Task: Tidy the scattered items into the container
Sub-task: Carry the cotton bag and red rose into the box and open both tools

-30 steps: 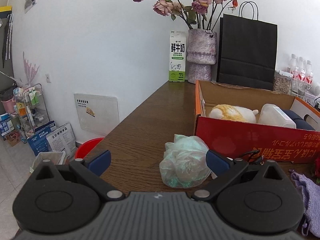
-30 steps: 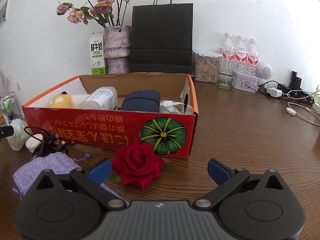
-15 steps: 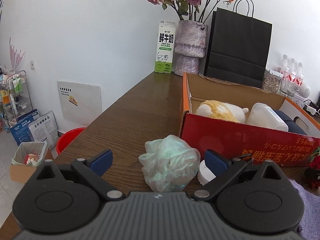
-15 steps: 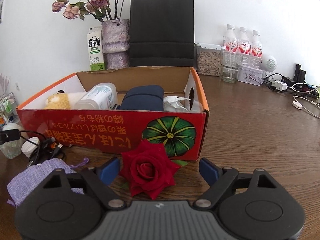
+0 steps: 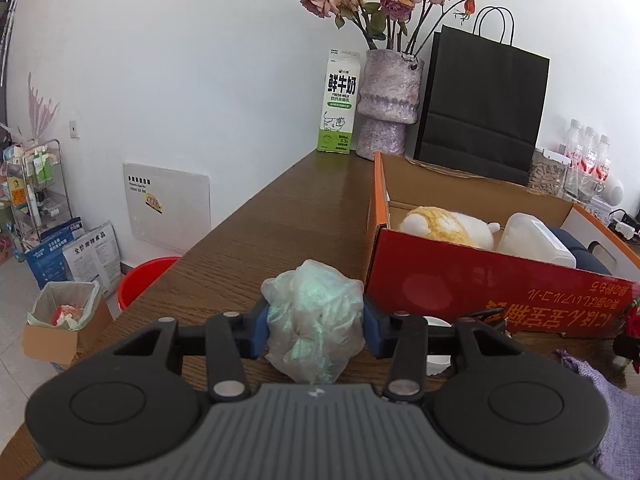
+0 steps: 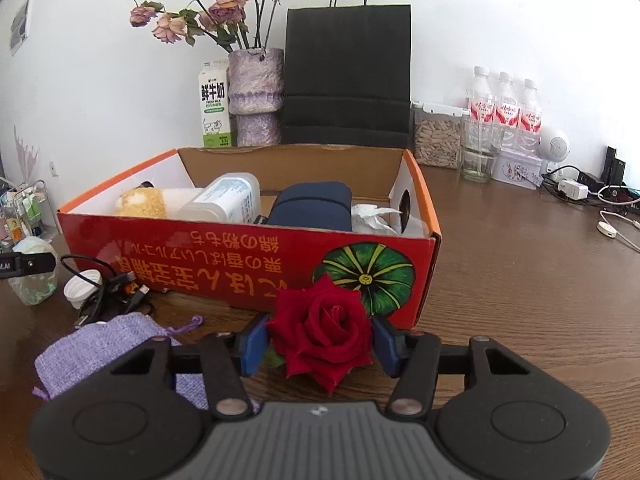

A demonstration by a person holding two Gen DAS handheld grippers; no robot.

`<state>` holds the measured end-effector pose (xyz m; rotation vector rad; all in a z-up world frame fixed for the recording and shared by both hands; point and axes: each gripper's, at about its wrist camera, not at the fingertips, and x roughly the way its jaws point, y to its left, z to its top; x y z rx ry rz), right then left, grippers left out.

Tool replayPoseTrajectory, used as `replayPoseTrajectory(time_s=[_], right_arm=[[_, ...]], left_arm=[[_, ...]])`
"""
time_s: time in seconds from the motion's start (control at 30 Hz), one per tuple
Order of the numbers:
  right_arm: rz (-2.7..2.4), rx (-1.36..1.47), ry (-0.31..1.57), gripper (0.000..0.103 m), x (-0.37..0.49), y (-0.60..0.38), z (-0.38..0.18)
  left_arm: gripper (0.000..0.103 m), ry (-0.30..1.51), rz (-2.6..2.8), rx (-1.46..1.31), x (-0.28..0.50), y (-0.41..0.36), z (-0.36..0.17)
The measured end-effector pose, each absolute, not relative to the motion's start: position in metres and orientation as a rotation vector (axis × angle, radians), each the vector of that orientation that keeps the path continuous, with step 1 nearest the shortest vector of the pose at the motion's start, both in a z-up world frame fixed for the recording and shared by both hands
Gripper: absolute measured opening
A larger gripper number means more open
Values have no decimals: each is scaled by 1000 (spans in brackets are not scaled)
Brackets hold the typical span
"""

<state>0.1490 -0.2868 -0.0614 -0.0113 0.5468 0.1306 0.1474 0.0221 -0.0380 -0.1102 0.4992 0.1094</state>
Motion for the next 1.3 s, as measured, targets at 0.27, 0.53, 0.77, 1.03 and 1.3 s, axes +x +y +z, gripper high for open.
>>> replayPoseTrajectory(time_s=[0.27,0.53,0.77,1.03,1.3], right_arm=[[121,5,512,51,138,-290,-53],[140,-1,458,50,126,-289,-38],[140,2,397,50,131,-288,-18],[121,28,326,50,165,-285,5],[141,89,312,51,225,-280,31]], left_arm=[[46,454,117,-59,134,18,-24],[46,389,104,-57,126,16,-7],[46,340,69,-60,131,6,13],[46,327,43,-67,163,-19,25],[46,305,34,-110,212,-41,45]])
